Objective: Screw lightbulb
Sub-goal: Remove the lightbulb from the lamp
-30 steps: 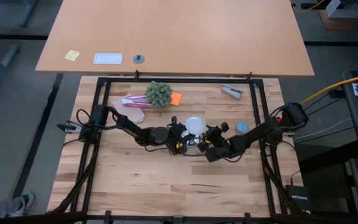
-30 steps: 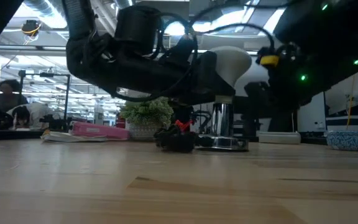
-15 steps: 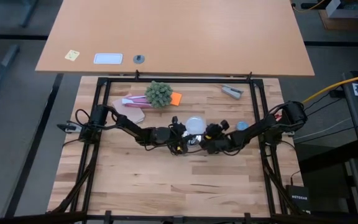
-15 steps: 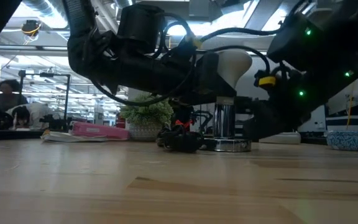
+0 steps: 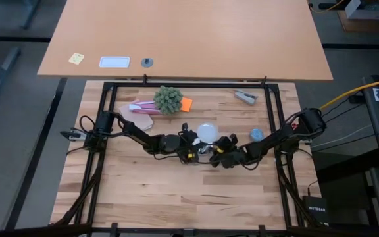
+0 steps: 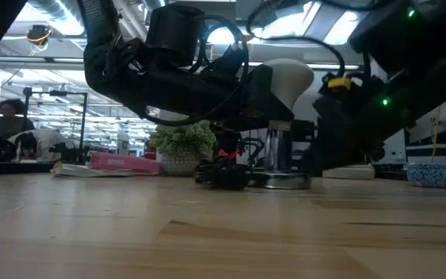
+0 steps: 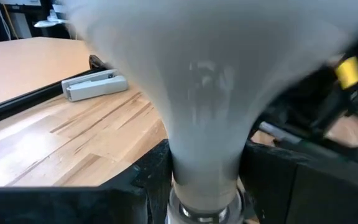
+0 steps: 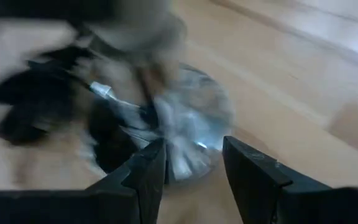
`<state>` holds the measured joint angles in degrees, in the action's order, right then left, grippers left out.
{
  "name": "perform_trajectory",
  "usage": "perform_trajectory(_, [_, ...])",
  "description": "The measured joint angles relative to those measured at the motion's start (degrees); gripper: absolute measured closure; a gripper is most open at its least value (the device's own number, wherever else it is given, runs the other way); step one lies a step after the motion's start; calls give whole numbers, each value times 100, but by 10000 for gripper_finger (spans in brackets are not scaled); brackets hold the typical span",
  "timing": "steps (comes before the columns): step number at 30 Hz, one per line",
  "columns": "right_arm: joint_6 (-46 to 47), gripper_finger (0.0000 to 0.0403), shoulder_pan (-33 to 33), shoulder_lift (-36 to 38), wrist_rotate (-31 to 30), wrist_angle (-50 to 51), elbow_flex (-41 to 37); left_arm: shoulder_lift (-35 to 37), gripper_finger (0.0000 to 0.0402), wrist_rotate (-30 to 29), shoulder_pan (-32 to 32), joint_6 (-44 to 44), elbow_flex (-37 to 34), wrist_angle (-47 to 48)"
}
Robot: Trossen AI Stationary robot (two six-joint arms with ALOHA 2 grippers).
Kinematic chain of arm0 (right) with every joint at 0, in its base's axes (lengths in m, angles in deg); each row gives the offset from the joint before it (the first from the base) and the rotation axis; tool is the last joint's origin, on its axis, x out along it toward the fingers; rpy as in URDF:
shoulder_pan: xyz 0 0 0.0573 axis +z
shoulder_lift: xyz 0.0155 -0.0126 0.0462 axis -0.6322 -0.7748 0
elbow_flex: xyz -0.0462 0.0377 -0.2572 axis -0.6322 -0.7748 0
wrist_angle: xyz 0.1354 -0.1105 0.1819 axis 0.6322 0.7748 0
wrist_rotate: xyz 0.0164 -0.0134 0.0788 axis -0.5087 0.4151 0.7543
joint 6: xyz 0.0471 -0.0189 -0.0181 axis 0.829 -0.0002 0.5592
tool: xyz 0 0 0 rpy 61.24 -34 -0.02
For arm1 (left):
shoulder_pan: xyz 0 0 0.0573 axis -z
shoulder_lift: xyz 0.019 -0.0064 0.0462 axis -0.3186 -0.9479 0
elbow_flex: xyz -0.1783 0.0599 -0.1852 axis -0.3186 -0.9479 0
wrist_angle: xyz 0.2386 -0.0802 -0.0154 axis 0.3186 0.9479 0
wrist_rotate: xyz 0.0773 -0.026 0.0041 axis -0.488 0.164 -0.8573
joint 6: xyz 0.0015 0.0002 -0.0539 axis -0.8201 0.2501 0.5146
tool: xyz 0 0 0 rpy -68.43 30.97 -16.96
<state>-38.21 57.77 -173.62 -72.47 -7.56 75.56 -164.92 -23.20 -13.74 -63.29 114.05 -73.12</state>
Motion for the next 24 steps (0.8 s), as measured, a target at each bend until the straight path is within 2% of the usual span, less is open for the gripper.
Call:
perform_trajectory(7, [0,237,60,-189,323,-770,8,-4,249,3,-2,2,-2,2])
perform_trajectory(10, [-4,237,64,-326,259,-948,19,-4,249,3,-2,2,-4,5])
perform_trajectory(15, [-301,237,152,-168,-308,-955,17,-7,249,1,-2,0,-4,5])
perform_trajectory(19, [-651,237,411,305,-767,-813,21,-9,249,2,-2,0,-4,3])
perform_trajectory(24, [-1159,237,772,927,-1063,-386,21,-9,249,3,-2,2,-4,5])
